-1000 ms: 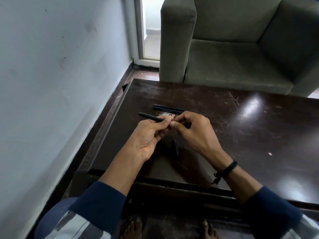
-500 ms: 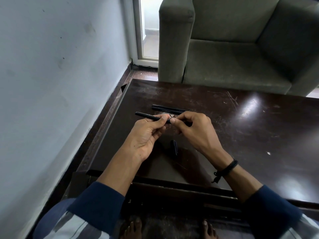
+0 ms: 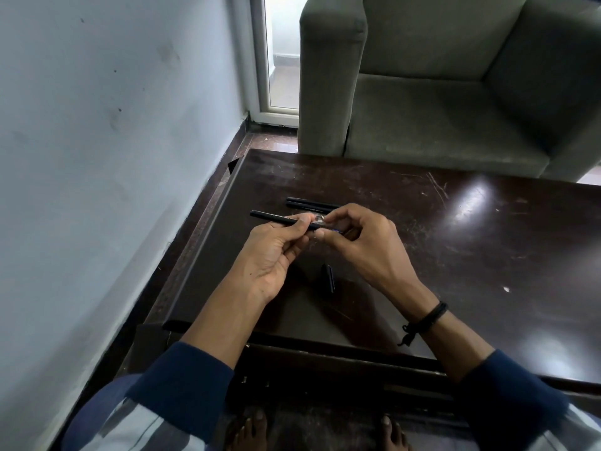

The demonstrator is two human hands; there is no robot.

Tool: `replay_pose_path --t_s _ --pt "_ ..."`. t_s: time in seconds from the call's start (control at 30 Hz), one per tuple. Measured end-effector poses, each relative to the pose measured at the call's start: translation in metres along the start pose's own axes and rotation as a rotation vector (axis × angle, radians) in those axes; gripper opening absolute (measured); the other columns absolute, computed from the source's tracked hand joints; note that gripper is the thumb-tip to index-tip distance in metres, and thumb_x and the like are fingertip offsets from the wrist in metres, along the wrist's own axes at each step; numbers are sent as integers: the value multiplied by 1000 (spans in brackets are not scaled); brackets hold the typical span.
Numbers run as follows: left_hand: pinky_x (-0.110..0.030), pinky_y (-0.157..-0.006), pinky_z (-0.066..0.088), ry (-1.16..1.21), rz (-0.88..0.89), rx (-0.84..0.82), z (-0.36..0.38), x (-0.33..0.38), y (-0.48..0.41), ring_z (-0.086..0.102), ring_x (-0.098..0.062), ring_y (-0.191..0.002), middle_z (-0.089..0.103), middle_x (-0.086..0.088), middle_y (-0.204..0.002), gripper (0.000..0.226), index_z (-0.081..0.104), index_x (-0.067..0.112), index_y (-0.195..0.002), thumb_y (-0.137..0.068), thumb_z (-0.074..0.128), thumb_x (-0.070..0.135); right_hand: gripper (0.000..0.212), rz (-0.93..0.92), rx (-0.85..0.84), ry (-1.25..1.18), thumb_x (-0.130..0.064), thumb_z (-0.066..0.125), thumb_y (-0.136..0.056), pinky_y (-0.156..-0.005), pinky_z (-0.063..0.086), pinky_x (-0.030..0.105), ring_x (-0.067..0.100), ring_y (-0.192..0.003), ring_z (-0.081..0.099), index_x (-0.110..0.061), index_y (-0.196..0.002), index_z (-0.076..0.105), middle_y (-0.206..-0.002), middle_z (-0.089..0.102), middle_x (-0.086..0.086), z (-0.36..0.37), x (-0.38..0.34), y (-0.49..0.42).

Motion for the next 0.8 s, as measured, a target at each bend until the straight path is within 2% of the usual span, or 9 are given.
replay_pose_path --t_s 0.07,0.17,0.27,0.3,0.4,0.47,0.6,0.7,0.8 --pt "-18 -74 58 -2 -1 9 -1 0 -1 72 -10 -78 77 -6 -89 12 76 1 -99 -91 68 5 17 -12 -1 15 -35 81 -85 -65 52 20 5 -74 65 -28 -97 73 -81 70 -11 0 1 0" --pt "-17 -74 57 -12 -6 6 0 -2 -1 72 -10 -80 77 -5 -89 12 76 2 -99 -90 69 6 6 -8 -1 54 -32 75 -91 -63 50 22 4 -69 62 -27 -89 73 -74 67 -12 0 0 0" --pt "-18 -74 57 -17 -11 -8 2 -2 0 73 -9 -81 78 -5 -91 11 76 3 -99 -91 68 6 29 12 -4 72 -38 65 -99 -53 40 23 3 -51 52 -35 -69 64 -59 60 -11 0 1 1" --pt "-18 -74 57 -15 -11 -9 2 -1 1 73 -10 -81 78 -5 -91 11 76 3 -99 -91 68 6 30 15 -5 62 -39 65 -99 -51 40 23 2 -50 52 -36 -69 63 -58 60 -11 0 0 1" --pt "-19 -76 58 0 -9 -1 1 0 1 74 -11 -81 78 -7 -90 11 76 2 -97 -91 68 5 13 -2 10 17 -44 73 -91 -61 51 21 1 -69 64 -32 -89 73 -74 69 -14 -1 -1 1" --pt "-19 -76 59 8 -7 10 0 0 1 73 -11 -79 77 -7 -89 11 76 2 -98 -90 68 5 17 -17 9 15 -40 79 -86 -66 54 22 3 -74 65 -28 -97 73 -81 70 -13 1 0 1" --pt "-19 -76 58 0 -14 15 1 -1 0 72 -11 -80 77 -6 -89 11 76 2 -97 -90 69 4 7 -12 2 67 -33 74 -92 -66 54 30 3 -70 62 -26 -90 73 -75 68 -13 1 0 1" --pt "-20 -78 58 -7 -18 5 1 -2 1 73 -11 -83 78 -7 -94 12 76 2 -99 -91 69 5 26 11 1 90 -40 64 -99 -56 44 29 4 -54 53 -32 -74 67 -63 64 -8 1 0 2" --pt "-20 -80 58 0 -11 8 1 -1 1 74 -11 -82 78 -7 -92 11 76 3 -98 -91 68 5 17 9 10 47 -44 68 -95 -60 50 28 3 -64 61 -31 -87 73 -72 69 -10 0 -2 2"
Point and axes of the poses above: each hand's wrist, its own y-axis away from the middle knuckle, its own z-axis out of the palm, x = y × z, the point moved 1 cm from there along -y, towards the middle knuckle
